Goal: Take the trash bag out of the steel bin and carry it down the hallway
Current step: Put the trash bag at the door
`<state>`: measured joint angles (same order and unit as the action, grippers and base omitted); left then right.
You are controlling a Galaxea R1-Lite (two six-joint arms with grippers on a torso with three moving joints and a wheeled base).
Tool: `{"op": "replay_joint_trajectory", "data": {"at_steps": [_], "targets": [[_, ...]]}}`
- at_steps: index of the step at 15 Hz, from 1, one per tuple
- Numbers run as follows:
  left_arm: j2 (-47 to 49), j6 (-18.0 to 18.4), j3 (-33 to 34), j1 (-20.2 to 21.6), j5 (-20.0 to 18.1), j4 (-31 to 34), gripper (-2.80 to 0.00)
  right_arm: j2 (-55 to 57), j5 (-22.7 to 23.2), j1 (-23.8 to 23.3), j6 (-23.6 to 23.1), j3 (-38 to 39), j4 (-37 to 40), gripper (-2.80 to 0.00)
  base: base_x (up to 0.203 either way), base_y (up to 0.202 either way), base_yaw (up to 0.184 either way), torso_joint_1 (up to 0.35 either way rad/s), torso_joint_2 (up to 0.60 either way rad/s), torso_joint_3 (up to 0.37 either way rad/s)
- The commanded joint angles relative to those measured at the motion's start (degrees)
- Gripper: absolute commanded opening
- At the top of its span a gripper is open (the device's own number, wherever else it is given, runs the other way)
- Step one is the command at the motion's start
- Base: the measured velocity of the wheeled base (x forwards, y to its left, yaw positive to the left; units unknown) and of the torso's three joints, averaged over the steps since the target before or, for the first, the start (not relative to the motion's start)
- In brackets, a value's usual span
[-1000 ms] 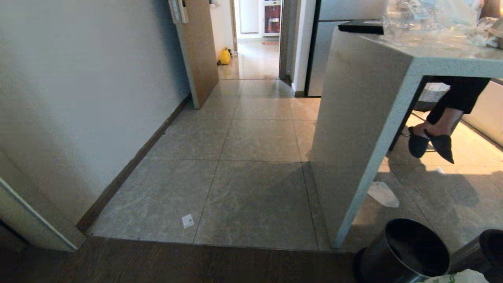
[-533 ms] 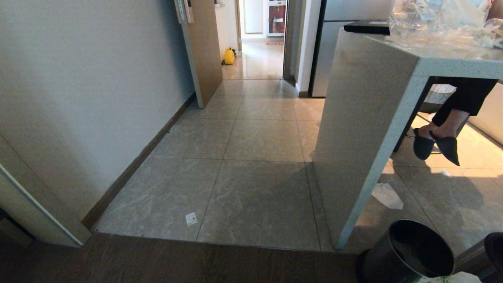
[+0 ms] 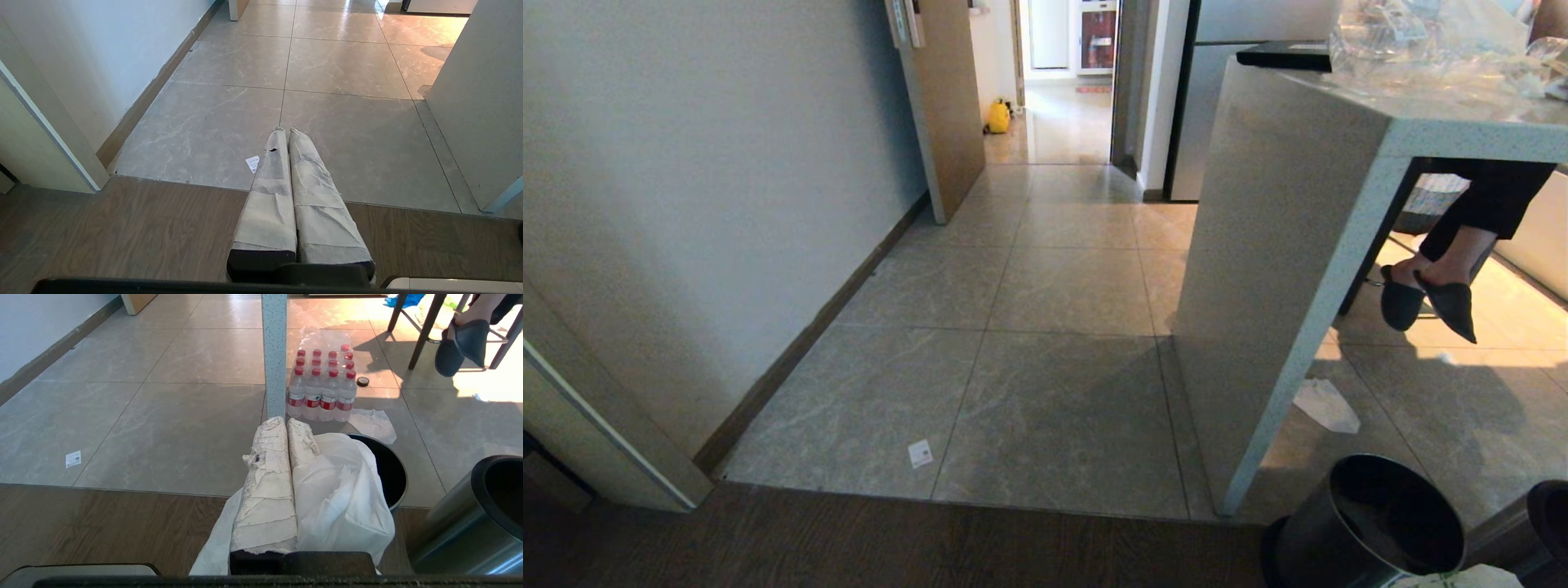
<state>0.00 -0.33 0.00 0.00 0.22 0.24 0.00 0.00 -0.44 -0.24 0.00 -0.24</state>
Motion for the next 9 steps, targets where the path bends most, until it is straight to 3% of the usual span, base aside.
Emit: {"op": "replay_joint_trajectory", "data": {"at_steps": [1, 9], "targets": [[0.0, -0.02, 0.0, 0.0, 0.04, 0.02, -2.8, 0.0, 0.0, 0.0, -0.02, 0.0, -0.02, -2.8, 0.0, 0.0, 0.0, 0.0, 0.0, 0.0], [0.0, -0.11, 0.0, 0.0, 0.04, 0.02, -2.8, 0.0, 0.0, 0.0, -0.02, 0.0, -0.02, -2.8, 0.0, 0.009, -0.001, 0.0, 0.0, 0.001]]}}
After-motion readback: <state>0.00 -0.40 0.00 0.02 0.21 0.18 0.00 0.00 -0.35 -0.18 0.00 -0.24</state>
